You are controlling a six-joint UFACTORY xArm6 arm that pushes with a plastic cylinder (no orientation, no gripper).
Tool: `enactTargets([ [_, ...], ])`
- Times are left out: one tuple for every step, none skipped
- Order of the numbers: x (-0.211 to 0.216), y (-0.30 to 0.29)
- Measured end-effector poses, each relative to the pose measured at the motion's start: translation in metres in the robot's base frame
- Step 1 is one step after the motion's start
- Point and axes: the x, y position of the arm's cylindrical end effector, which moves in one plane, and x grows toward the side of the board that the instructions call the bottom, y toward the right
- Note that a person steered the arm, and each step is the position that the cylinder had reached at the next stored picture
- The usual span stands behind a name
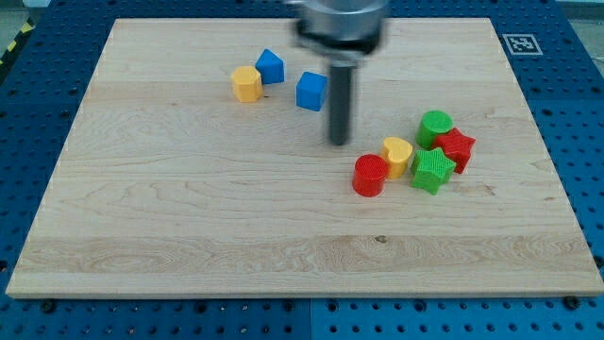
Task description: Slide the green circle towards green star
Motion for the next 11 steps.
enactTargets([
  [-0.025,0.101],
  [-0.101,0.109],
  [-0.122,0.168],
  [-0.065,0.240],
  [-0.051,0.161],
  [-0.051,0.062],
  [-0.063,0.059],
  [-0.090,0.111],
  [-0.058,0.096],
  [-0.036,-0.001],
  [-0.038,-0.046],
])
